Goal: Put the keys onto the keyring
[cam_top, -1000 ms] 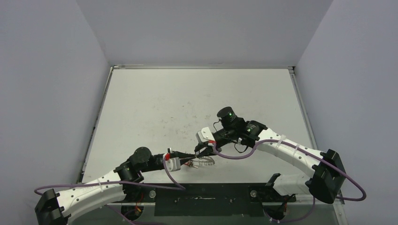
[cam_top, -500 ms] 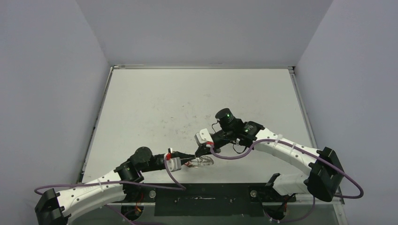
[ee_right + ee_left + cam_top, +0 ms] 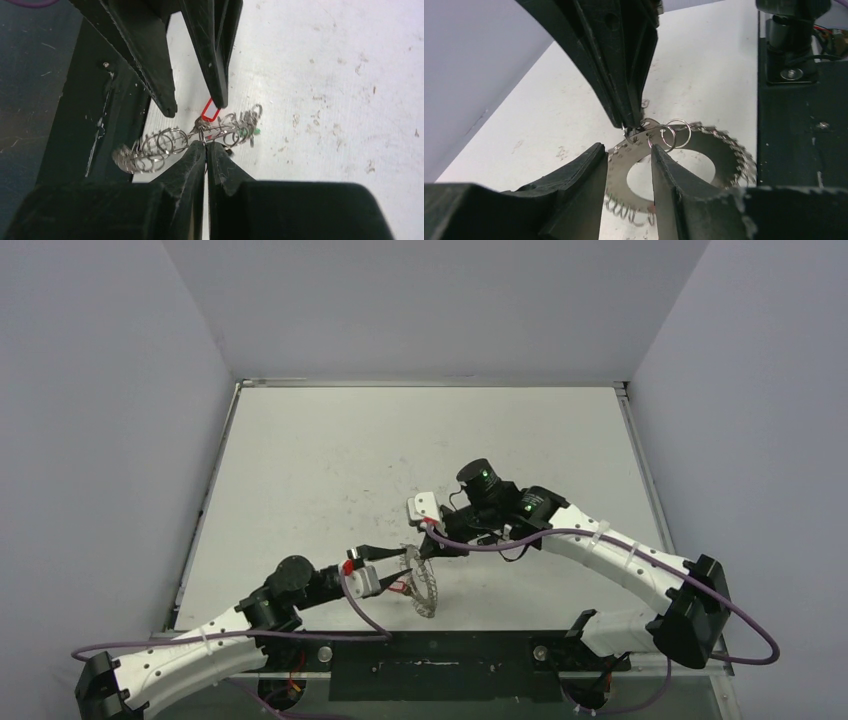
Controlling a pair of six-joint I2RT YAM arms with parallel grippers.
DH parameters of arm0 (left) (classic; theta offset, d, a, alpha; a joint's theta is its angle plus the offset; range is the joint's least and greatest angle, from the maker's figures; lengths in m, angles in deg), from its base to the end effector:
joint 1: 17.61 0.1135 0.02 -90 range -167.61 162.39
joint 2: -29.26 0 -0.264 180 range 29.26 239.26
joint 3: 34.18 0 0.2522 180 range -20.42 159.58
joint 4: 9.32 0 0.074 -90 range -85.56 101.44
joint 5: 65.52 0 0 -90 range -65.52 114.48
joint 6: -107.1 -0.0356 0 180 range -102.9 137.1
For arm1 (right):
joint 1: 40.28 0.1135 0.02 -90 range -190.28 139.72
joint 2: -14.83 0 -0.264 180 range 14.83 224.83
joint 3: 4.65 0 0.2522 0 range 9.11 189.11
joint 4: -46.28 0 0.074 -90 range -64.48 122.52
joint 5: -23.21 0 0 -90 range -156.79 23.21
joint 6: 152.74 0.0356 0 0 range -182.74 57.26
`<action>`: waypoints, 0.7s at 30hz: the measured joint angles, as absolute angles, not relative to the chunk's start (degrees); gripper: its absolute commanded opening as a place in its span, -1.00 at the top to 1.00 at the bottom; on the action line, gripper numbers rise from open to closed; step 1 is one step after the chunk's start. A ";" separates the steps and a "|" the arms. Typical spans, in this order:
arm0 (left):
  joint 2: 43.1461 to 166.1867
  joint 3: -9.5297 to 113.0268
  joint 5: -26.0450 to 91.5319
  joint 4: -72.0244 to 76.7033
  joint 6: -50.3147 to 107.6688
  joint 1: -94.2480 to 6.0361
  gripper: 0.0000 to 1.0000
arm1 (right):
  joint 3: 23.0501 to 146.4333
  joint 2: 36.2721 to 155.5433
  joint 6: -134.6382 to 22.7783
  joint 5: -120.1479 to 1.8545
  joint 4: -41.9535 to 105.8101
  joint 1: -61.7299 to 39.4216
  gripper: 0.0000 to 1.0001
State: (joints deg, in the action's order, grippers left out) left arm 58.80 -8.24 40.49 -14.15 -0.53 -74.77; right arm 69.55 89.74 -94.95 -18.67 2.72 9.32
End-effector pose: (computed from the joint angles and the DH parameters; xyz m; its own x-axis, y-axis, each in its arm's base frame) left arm 0.0732 -0.1315 0.2301 0.3010 0.0705 -0.9510 0.9087 0.2814 0.3084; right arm 0.1570 0.2254 0.2970 0.0724 -0.4640 -0.8829 -0.9636 -0.2608 0.0581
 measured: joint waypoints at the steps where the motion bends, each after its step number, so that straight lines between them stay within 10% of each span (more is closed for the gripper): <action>1: 58.21 -8.13 39.36 -13.86 -0.46 -74.77 0.29 | 70.38 89.79 -94.21 -19.92 1.63 9.32 1.00; 21: 66.21 2.17 34.13 -4.09 -2.45 -74.77 0.55 | 87.30 100.67 -86.62 -34.06 -18.79 13.65 1.00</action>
State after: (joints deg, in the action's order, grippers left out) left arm 66.21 2.17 34.13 -4.09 -2.45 -74.77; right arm 87.30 100.67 -86.62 -34.06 -18.79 13.65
